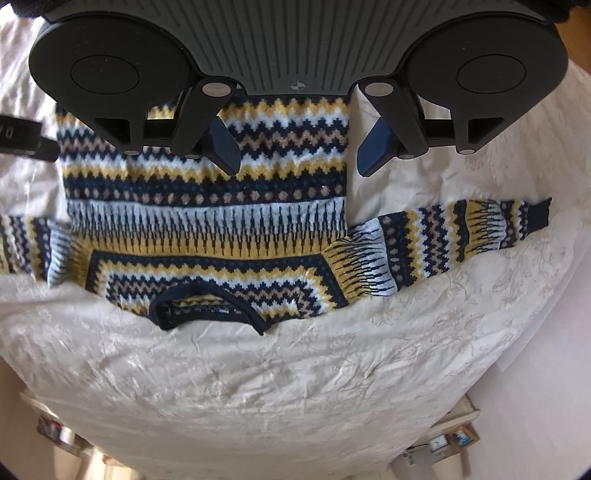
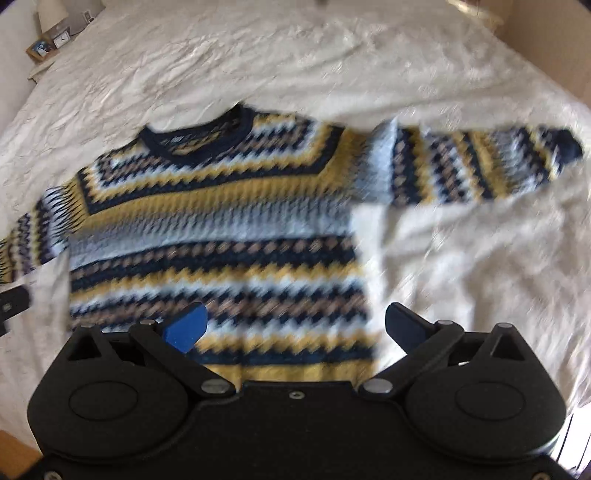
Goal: Fold small clothes
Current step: 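Close the right gripper on the dark cuff of a sleeve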
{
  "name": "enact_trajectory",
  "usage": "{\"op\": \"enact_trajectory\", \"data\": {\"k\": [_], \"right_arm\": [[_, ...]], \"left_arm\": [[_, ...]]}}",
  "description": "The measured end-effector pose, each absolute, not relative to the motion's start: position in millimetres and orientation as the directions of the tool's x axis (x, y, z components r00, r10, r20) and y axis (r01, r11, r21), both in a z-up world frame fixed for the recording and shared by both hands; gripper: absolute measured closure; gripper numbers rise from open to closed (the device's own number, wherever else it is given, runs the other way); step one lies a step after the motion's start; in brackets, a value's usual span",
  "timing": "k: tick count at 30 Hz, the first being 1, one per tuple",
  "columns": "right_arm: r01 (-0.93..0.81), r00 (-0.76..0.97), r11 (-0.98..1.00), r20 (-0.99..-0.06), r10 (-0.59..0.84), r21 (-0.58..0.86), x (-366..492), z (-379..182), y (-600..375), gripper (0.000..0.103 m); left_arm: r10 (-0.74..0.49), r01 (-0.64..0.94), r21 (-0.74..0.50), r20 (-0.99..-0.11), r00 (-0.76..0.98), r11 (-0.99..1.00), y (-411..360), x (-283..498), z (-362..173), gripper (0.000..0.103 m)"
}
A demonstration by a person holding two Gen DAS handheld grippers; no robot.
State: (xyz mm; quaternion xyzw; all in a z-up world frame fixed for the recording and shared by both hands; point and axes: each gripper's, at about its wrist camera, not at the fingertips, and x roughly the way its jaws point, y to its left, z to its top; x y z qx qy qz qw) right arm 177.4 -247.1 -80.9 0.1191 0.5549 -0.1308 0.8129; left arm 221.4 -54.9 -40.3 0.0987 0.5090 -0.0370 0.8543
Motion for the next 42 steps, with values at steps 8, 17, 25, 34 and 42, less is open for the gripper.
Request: {"op": "enact_trajectory", "data": {"k": [8,17,25,34,42], "right_arm": [[0.409,0.424,0.909,-0.898,-0.117,0.075,183.5,-87.6,-363.4,0.029],[0.59,0.45,0.804,-0.857,-0.252,0.074,174.2,-95.6,-525.3,0.033],[0.671,0.438,0.734,-0.855,-0.276,0.106,178.0,-111.0,-617.9,0.032],[0.712,0.45,0.666,-0.872,-0.19,0.222,185.6,-146.8,-672.7,0.031],[0.721,0.48,0.61,-0.871,-0.1,0.328,189.4,-169.4,-704.1,0.015]], "left_arm": [[0.034,0.026,0.055,-0.859,0.51,0.998,-92.6,209.0,-26.3,0.041],[0.0,0.007,0.005,-0.826,0.564,1.0,-155.1,187.7,-24.4,0.042],[0.004,0.014,0.013,-0.876,0.482,1.0,-183.2,185.2,-30.1,0.042],[0.073,0.002,0.085,-0.872,0.485,0.996,-210.6,186.7,-28.1,0.042],[0.051,0.008,0.062,-0.892,0.45,0.998,-231.4,192.5,-39.4,0.042]]}}
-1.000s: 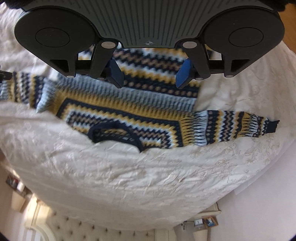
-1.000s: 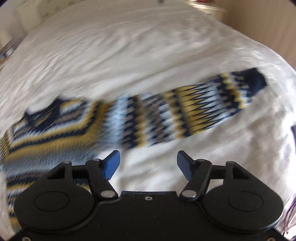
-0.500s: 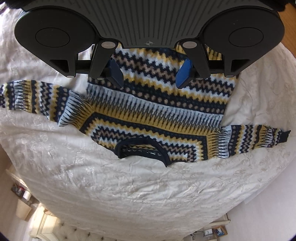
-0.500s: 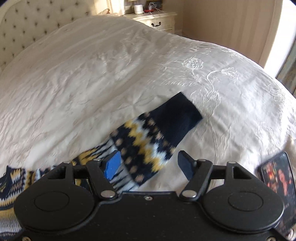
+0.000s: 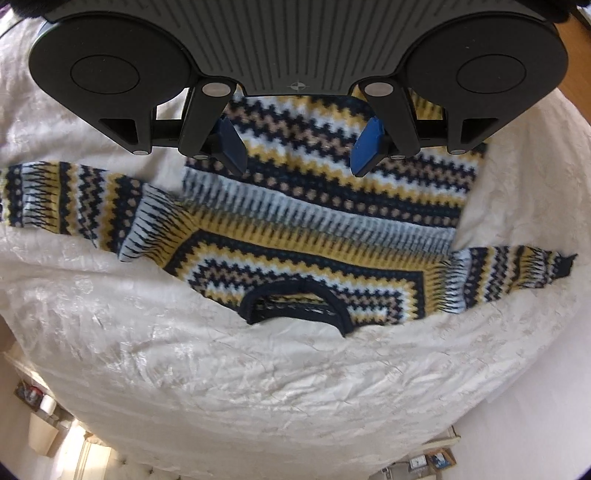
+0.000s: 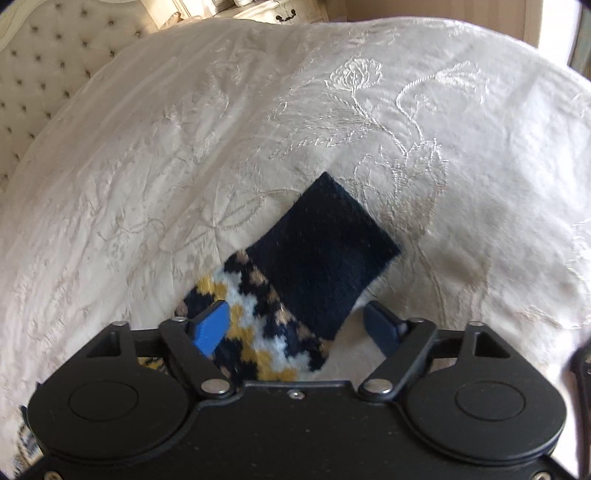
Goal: Fold small clothes
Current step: 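Close the right gripper on the dark cuff of a sleeve, then lift the sleeve with the right gripper and fold it across the sweater body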
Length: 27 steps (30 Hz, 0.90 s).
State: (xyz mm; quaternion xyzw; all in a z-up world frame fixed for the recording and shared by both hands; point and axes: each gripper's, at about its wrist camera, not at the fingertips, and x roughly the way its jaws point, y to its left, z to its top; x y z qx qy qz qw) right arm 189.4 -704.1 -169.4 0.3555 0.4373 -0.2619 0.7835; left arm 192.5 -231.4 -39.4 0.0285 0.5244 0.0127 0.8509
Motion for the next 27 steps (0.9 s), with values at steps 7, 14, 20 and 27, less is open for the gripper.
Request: {"op": "enact_trajectory", "data": {"k": [7,14,20,27], "right_arm": [[0.691,0.533,0.598,-0.845,-0.043,0.406,184.4,-167.7,-714.1,0.008],[0.681,0.552,0.592,-0.833,-0.03,0.43,176.0,-165.9,-735.7,0.047],[0.66,0.546,0.621,-0.838,-0.009,0.424,176.1,-163.0,-735.9,0.086],[0.602,0.615,0.653,-0.789,-0.012,0.459,183.2,-115.7,-694.6,0.086]], "left_arm": [[0.05,0.067,0.092,-0.882,0.469,0.994,-253.5,196.8,-45.2,0.042],[-0.003,0.08,0.034,-0.903,0.43,0.996,-256.5,201.3,-49.9,0.042],[-0.018,0.084,0.019,-0.91,0.414,0.996,-254.1,203.3,-55.4,0.042],[-0.027,0.097,0.015,-0.908,0.418,0.995,-244.2,206.7,-55.2,0.042]]}}
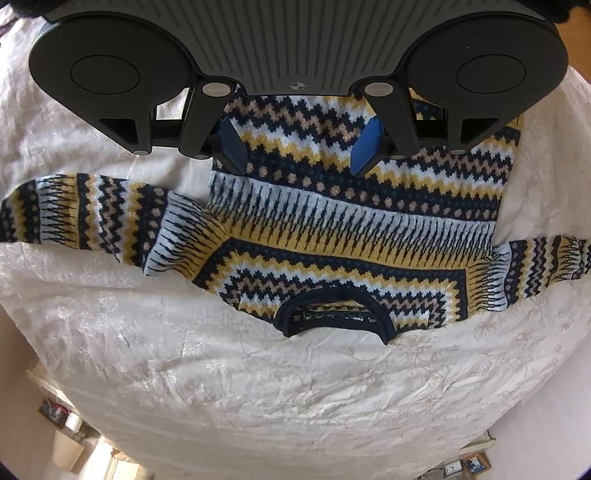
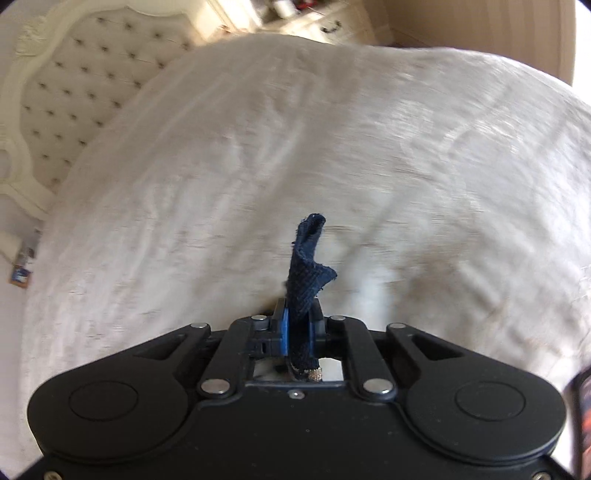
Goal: Fold small clothes
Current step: 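Lift the sleeve with the right gripper and fold it across the sweater body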
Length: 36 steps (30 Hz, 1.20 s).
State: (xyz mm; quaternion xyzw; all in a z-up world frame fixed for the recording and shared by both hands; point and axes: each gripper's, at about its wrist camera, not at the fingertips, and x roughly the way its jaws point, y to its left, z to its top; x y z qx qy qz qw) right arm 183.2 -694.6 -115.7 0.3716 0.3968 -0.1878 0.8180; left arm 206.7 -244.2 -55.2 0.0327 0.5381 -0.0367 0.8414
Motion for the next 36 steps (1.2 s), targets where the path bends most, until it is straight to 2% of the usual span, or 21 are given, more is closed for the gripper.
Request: {"op": "enact_trajectory", "data": {"k": [9,19,26,33,36], "right_arm": [[0.438,0.703,0.729,-0.706,0.088,0.526,220.2,-52.5,-592.5,0.086],[0.283,0.719,0.774,-0.659,0.219,0.566,297.7,-19.2,-415.9,0.086],[0.154,0.654,0.808,-0.671,0.349,0.569,358.2,-38.4,-262.1,0.086],[0.092,0.521,0.868,-0.766,0.376,0.489,396.1,-94.0,-139.2,0.086],[0.082,0.497,0.872,-0.778,0.384,0.483,399.0,-113.2,-108.8,0.068]], "left_arm": [[-0.068,0.127,-0.016,-0.903,0.423,0.992,-203.8,213.3,-57.7,0.042],[-0.079,0.114,-0.03,-0.891,0.447,0.993,-80.9,236.4,-59.7,0.042],[-0.005,0.045,0.018,-0.888,0.459,0.999,18.7,257.5,-61.9,0.042],[0.054,-0.001,0.059,-0.89,0.452,0.998,89.6,270.4,-66.4,0.042],[0.056,-0.011,0.057,-0.892,0.449,0.998,105.7,274.7,-69.4,0.042]]}}
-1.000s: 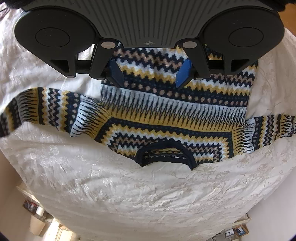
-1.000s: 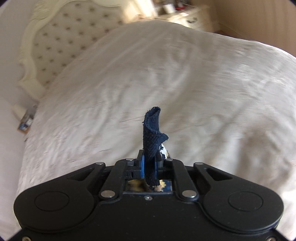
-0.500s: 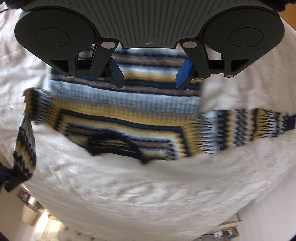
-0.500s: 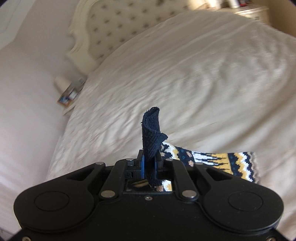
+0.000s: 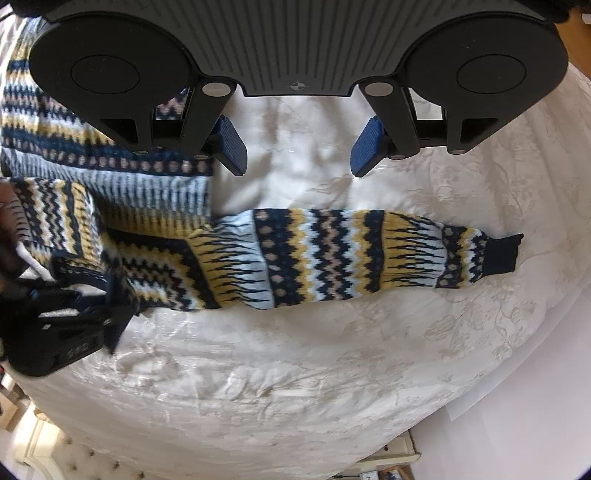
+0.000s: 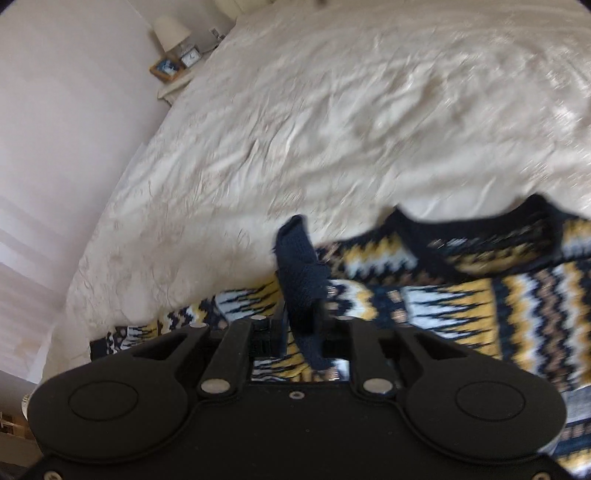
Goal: Fold small clothes
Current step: 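Lift the sleeve with the right gripper and fold it across the sweater body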
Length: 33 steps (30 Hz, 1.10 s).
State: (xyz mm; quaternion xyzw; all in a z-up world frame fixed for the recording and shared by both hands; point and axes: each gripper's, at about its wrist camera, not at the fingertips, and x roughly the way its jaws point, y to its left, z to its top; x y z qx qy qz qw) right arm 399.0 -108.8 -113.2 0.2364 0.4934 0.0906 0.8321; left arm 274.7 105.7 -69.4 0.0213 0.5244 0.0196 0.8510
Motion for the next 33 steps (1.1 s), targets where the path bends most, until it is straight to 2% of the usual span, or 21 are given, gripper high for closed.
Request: {"op": "enact_trajectory", "data": {"k": [2,4,9,13,18,22,27,31,33], "right_arm": [[0.084,0.495,0.882,-0.787,0.368,0.464,391.1,-112.1,-97.7,0.036],[0.079,0.52,0.896,-0.785,0.337,0.438,377.6,-107.4,-97.5,0.026],[0.087,0.478,0.93,-0.834,0.274,0.356,352.9,-116.3,-109.2,0.027],[0.16,0.407,0.95,-0.895,0.185,0.269,320.7,-130.6,-139.0,0.027],[0.262,0.323,0.944,-0.94,0.11,0.201,284.3,-152.0,-171.0,0.027],[0.335,0.293,0.919,-0.95,0.106,0.206,264.9,-161.0,-189.1,0.027],[0.379,0.319,0.899,-0.943,0.098,0.221,259.9,-160.4,-200.8,0.026],[0.387,0.325,0.897,-0.942,0.085,0.214,262.1,-165.6,-204.8,0.027],[0.409,0.37,0.888,-0.928,0.049,0.211,262.4,-161.8,-209.4,0.032]], "left_arm": [[0.05,-0.008,0.052,-0.894,0.446,0.999,110.5,278.9,-73.2,0.042],[0.043,0.001,0.049,-0.895,0.444,0.999,111.4,283.3,-76.9,0.042],[-0.011,0.051,0.012,-0.903,0.43,0.999,103.9,302.2,-88.6,0.042],[-0.066,0.099,-0.027,-0.911,0.407,0.995,86.6,327.9,-103.9,0.042],[-0.081,0.17,-0.014,-0.915,0.395,0.985,56.1,358.6,-119.2,0.042],[-0.093,0.233,0.005,-0.908,0.409,0.972,32.1,381.8,-130.0,0.042],[-0.157,0.295,-0.036,-0.905,0.395,0.955,24.7,407.7,-142.5,0.042],[-0.117,0.321,-0.004,-0.936,0.332,0.947,21.5,419.0,-168.8,0.042],[-0.088,0.316,0.014,-0.947,0.308,0.949,21.3,421.5,-181.5,0.042]]}}
